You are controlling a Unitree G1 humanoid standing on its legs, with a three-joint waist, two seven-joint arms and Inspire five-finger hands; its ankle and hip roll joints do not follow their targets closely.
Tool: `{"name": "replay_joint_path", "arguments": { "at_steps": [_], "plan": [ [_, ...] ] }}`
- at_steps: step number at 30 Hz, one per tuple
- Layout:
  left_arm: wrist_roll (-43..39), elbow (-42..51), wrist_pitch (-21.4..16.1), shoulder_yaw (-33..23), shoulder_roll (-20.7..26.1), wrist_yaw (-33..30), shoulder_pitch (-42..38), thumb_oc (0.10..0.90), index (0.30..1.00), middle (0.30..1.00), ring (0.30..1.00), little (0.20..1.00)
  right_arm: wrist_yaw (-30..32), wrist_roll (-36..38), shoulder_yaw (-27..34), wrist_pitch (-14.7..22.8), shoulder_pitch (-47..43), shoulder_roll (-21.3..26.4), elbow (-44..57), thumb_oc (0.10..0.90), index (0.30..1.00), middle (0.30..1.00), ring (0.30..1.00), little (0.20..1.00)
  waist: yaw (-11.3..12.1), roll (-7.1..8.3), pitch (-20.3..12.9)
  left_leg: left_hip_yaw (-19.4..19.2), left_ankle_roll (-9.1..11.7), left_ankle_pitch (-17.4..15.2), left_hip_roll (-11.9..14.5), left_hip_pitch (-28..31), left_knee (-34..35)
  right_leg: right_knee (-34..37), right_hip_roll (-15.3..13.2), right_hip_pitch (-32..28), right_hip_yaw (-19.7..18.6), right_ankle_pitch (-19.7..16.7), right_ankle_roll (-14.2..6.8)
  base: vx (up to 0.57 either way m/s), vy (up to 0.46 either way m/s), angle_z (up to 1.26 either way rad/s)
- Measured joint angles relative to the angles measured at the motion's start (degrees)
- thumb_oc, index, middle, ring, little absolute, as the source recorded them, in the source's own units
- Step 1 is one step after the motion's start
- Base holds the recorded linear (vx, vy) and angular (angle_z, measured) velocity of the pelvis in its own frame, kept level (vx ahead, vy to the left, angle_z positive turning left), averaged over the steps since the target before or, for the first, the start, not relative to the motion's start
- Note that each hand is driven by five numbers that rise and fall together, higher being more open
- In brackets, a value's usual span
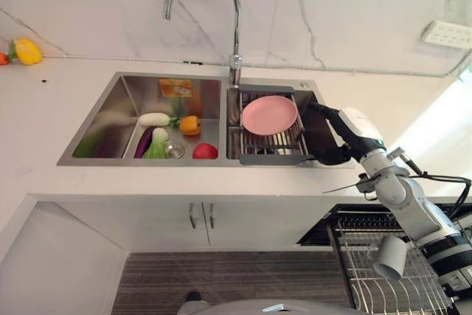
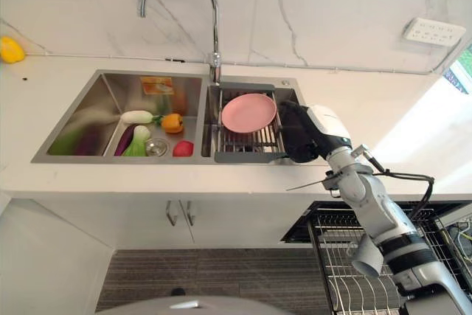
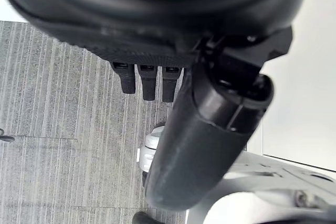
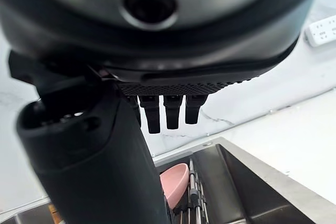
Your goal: Place the dishes in the dishwasher.
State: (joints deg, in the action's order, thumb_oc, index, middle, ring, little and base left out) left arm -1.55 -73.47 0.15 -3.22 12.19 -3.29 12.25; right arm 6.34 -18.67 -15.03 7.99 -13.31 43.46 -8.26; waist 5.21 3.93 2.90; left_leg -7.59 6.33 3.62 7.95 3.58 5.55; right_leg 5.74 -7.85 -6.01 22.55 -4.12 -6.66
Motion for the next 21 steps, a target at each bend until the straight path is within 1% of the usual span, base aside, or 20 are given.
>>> {"name": "replay_joint_path", "arguments": {
  "at_steps": [6, 12, 17, 21],
  "plan": [
    [0.0, 0.0, 0.0, 0.0, 0.0, 0.0, 0.1, 0.800, 0.900, 0.900, 0.900, 0.900, 0.0, -1.6, -3.6, -0.2, -1.9, 0.0, -3.1, 0.800, 0.900, 0.900, 0.900, 0.900, 0.6, -0.35, 0.0, 0.5, 0.0, 0.1, 0.0, -0.3, 0.0, 0.1, 0.0, 0.0, 0.5, 0.1, 0.2, 0.01, -0.007, 0.05],
    [0.0, 0.0, 0.0, 0.1, 0.0, 0.0, 0.5, 0.800, 0.900, 0.900, 0.900, 0.900, 0.0, -2.3, -4.9, -0.2, -4.0, 0.2, -5.4, 0.800, 0.900, 0.900, 0.900, 0.900, 0.7, -0.84, -0.2, 0.6, 0.0, 0.1, 0.0, -0.5, 0.0, 0.1, 0.0, 0.0, 0.7, 0.1, 0.2, 0.00, -0.002, 0.01],
    [0.0, 0.1, -0.1, 0.4, 0.0, 0.0, 0.5, 0.800, 0.900, 0.900, 0.900, 0.900, 0.6, -4.3, -9.2, -0.3, -9.2, 0.2, -10.2, 0.800, 0.900, 0.900, 0.900, 0.900, 0.8, -1.07, -0.3, 0.7, 0.0, 0.1, 0.0, -0.5, 0.0, 0.2, 0.0, -0.1, 0.9, 0.1, 0.2, 0.00, 0.000, 0.00],
    [0.0, 0.1, -0.1, 0.8, 0.0, -0.1, 0.5, 0.800, 0.900, 0.900, 0.900, 0.900, 0.9, -6.1, -10.9, -0.4, -10.7, 0.2, -11.8, 0.800, 0.900, 0.900, 0.900, 0.900, 1.0, -1.23, -0.4, 1.6, 0.0, 0.3, -0.1, -0.9, 0.0, 0.1, 0.0, -0.1, 1.6, 0.2, 0.3, 0.00, 0.000, 0.11]
  ]
}}
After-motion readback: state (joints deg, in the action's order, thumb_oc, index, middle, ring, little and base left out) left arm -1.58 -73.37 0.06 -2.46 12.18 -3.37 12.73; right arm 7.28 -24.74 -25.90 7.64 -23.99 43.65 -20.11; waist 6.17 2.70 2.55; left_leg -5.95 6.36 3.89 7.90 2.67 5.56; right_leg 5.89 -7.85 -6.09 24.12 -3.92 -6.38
